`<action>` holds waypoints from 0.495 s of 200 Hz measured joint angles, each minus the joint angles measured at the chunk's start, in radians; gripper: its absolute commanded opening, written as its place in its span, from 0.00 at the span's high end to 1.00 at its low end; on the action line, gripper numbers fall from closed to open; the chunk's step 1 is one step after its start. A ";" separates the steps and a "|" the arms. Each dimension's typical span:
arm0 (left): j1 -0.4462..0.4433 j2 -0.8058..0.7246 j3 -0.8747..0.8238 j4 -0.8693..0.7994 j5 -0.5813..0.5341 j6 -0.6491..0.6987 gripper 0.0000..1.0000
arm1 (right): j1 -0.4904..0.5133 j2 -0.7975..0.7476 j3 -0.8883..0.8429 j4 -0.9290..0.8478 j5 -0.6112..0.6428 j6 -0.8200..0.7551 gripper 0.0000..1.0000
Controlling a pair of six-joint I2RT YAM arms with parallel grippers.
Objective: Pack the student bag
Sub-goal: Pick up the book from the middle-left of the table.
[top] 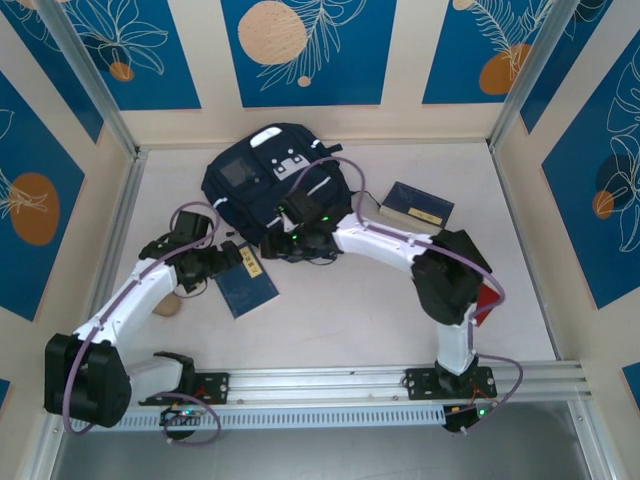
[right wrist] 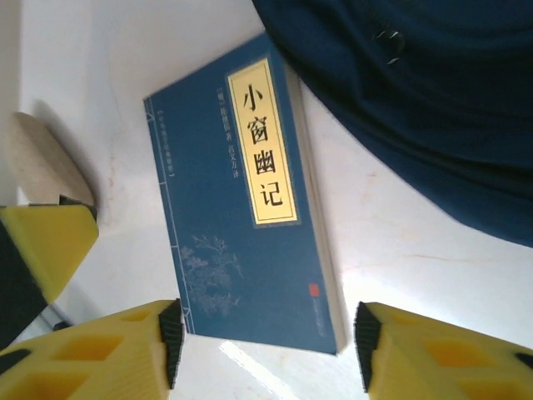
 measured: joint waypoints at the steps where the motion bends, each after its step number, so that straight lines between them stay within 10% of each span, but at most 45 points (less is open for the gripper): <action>1: 0.003 0.000 -0.005 0.001 0.003 0.001 0.03 | 0.002 0.003 0.002 -0.001 0.000 0.001 0.48; 99: 0.061 0.079 -0.155 0.138 0.196 -0.022 0.23 | 0.045 0.262 0.204 -0.131 0.071 -0.022 0.67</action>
